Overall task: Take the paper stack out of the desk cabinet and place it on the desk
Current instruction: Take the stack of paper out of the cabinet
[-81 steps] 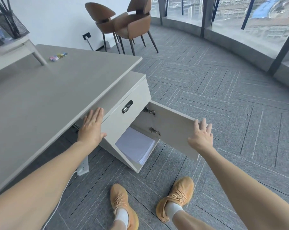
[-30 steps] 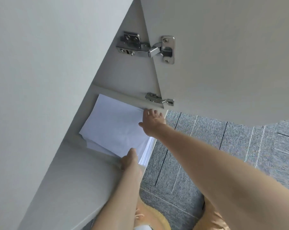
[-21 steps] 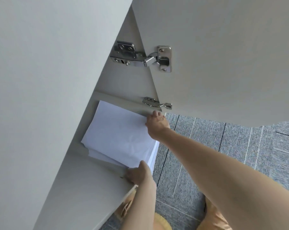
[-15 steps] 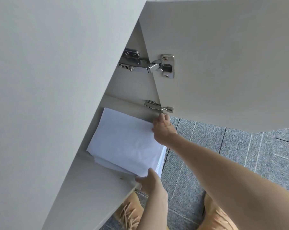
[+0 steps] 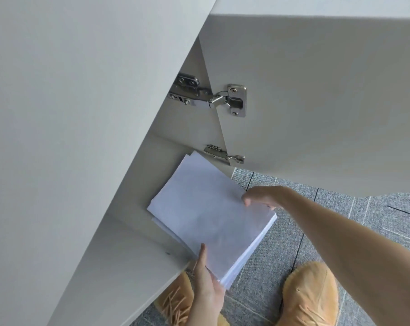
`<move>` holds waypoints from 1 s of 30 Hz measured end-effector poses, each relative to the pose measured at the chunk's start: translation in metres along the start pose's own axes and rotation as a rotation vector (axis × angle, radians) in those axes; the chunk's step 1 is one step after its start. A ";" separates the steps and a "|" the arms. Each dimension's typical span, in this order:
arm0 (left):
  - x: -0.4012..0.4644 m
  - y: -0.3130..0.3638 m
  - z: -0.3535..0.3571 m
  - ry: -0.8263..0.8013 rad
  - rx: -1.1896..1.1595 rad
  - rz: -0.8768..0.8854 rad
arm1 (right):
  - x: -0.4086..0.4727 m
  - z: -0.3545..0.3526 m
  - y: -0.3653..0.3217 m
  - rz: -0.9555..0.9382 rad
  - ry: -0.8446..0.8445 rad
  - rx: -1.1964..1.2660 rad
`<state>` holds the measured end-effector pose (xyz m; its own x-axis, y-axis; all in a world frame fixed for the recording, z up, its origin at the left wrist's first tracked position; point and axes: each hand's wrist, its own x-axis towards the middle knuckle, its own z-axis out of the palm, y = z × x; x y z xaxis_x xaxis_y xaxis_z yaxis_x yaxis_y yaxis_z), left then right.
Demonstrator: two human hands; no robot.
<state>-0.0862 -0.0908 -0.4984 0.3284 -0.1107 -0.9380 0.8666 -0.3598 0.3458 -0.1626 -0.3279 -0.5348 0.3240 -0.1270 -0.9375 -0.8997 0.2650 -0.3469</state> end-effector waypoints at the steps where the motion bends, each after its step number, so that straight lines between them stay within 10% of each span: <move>1: 0.002 0.001 -0.004 -0.076 -0.024 -0.008 | 0.002 0.001 0.004 -0.022 0.025 0.024; 15: -0.058 0.030 -0.002 0.102 0.430 0.185 | -0.092 0.034 -0.016 -0.193 0.277 -0.048; 30: -0.415 -0.009 -0.024 -0.311 0.465 0.328 | -0.506 0.059 0.060 -0.312 0.687 -0.023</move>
<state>-0.2211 -0.0191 -0.1121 0.3637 -0.5212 -0.7721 0.4636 -0.6176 0.6353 -0.3635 -0.1912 -0.0828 0.3162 -0.7626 -0.5643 -0.8043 0.0999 -0.5857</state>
